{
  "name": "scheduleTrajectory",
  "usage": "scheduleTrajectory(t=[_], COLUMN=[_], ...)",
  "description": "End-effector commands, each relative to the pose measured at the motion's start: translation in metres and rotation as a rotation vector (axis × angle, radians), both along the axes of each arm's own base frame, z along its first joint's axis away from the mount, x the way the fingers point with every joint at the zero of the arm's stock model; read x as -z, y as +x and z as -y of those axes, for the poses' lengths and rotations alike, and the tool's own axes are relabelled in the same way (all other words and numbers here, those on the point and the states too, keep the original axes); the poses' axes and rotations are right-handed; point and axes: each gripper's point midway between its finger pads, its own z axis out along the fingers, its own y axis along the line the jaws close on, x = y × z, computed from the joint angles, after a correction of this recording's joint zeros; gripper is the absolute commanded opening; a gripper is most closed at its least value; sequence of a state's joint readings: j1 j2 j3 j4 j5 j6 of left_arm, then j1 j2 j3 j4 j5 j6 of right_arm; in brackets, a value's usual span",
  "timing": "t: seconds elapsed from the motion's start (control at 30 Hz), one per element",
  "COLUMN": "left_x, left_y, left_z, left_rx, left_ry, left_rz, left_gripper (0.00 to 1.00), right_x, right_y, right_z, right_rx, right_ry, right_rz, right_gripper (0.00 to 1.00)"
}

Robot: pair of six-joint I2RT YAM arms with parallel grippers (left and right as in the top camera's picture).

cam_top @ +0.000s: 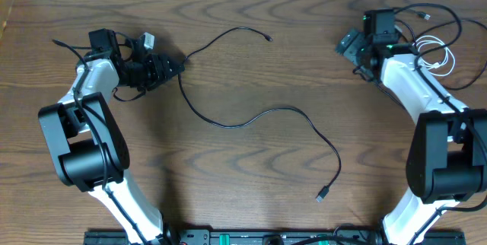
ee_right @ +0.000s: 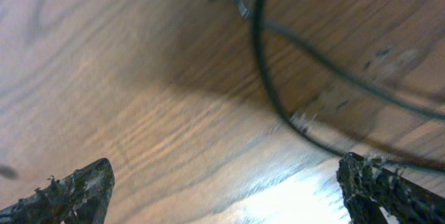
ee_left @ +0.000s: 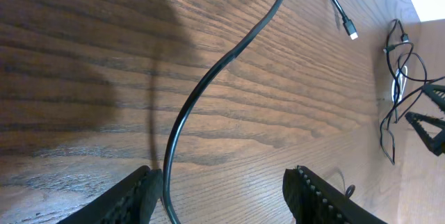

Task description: Untangle cables

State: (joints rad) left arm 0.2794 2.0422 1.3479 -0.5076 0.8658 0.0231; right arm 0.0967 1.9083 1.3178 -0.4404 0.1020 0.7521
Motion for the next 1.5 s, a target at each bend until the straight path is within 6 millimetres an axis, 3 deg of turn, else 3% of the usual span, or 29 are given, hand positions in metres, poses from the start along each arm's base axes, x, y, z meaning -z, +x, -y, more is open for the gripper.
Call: scheduleTrajectory(t=[0.0, 0.17, 0.33, 0.47, 0.6, 0.97, 1.17, 1.23, 1.37, 1.47], left_x=[0.0, 0.0, 0.017, 0.028, 0.035, 0.038, 0.004, 0.003, 0.009, 0.011], left_y=[0.003, 0.007, 0.011, 0.014, 0.013, 0.011, 0.012, 0.012, 0.011, 0.011], left_z=[0.003, 0.017, 0.015, 0.02, 0.029, 0.043, 0.042, 0.042, 0.019, 0.012], left_rx=[0.013, 0.044, -0.002, 0.009, 0.031, 0.062, 0.048, 0.047, -0.002, -0.016], left_ry=[-0.002, 0.02, 0.158, 0.289, 0.391, 0.477, 0.48, 0.481, 0.611, 0.649], left_rz=[0.008, 0.031, -0.025, -0.029, -0.037, -0.035, 0.02, 0.022, -0.007, -0.016], left_gripper=[0.61, 0.61, 0.61, 0.61, 0.61, 0.62, 0.66, 0.66, 0.66, 0.67], right_x=[0.0, 0.013, 0.047, 0.069, 0.073, 0.071, 0.071, 0.071, 0.071, 0.07], right_y=[-0.006, -0.018, -0.038, -0.043, -0.041, -0.038, -0.037, -0.037, -0.037, -0.036], right_z=[-0.023, -0.062, -0.112, -0.149, -0.174, -0.173, -0.172, -0.171, -0.172, -0.172], right_rx=[-0.069, -0.156, -0.274, -0.353, -0.399, -0.404, -0.399, -0.399, -0.399, -0.399], right_ry=[-0.016, -0.02, -0.026, -0.029, -0.02, -0.042, -0.05, -0.05, -0.05, -0.049], right_rz=[-0.013, -0.037, -0.085, -0.081, -0.041, -0.023, -0.02, -0.02, -0.019, -0.016], right_gripper=[0.99, 0.99, 0.99, 0.99, 0.99, 0.99, 0.99, 0.99, 0.99, 0.99])
